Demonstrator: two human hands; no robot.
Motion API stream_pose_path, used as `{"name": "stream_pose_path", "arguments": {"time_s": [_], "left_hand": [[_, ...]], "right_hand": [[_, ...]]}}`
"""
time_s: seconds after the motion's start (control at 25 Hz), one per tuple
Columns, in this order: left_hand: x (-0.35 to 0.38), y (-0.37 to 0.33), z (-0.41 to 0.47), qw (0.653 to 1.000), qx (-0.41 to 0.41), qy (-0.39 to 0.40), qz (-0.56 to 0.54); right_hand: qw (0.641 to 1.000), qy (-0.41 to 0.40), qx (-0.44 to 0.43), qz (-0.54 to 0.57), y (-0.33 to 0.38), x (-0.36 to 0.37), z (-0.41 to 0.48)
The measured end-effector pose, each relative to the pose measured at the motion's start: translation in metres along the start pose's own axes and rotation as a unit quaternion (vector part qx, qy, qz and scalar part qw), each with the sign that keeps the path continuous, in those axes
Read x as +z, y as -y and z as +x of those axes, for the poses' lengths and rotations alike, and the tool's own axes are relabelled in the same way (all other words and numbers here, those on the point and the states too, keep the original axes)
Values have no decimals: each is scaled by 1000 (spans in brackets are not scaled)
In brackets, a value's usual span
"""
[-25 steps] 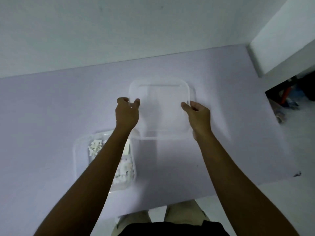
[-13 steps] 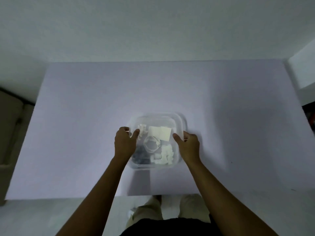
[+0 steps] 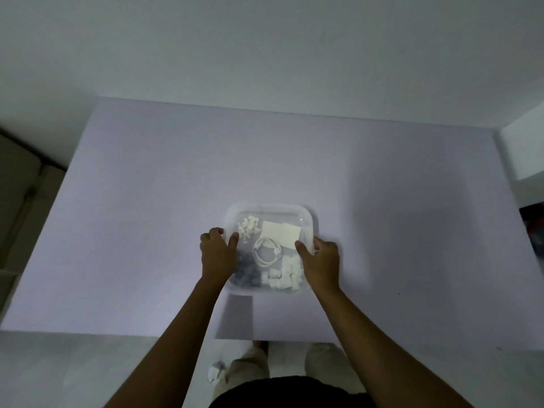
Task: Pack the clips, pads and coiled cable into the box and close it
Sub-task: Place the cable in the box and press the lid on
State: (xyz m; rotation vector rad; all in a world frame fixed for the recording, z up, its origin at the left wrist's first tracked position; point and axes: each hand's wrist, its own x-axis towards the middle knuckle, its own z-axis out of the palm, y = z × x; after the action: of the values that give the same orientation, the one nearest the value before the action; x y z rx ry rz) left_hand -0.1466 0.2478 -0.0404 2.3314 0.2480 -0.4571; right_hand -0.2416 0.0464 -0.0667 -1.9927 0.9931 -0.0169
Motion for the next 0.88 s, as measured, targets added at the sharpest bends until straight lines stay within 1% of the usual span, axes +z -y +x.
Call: {"name": "stream_pose_path", "arguments": {"time_s": [0.08, 0.16, 0.32, 0.44, 0.56, 0.76, 0.88], "left_hand": [[3, -1, 3, 999, -18, 13, -25], [6, -5, 7, 999, -29, 17, -26], [24, -38, 15, 1000, -16, 14, -11], [52, -81, 29, 999, 12, 23, 20], [95, -135, 51, 998, 29, 43, 24], [173, -234, 88, 996, 50, 75, 22], [202, -270, 104, 996, 46, 71, 25]], "right_hand": [[1000, 16, 13, 4, -4, 1, 5], [999, 33, 20, 11, -3, -3, 10], [999, 30, 22, 30, -3, -30, 36], [998, 14, 35, 59, -5, -63, 72], [997, -11, 32, 69, -9, -106, 126], [996, -47, 39, 60, -14, -185, 225], [997, -50, 31, 45, -18, -209, 265]]}}
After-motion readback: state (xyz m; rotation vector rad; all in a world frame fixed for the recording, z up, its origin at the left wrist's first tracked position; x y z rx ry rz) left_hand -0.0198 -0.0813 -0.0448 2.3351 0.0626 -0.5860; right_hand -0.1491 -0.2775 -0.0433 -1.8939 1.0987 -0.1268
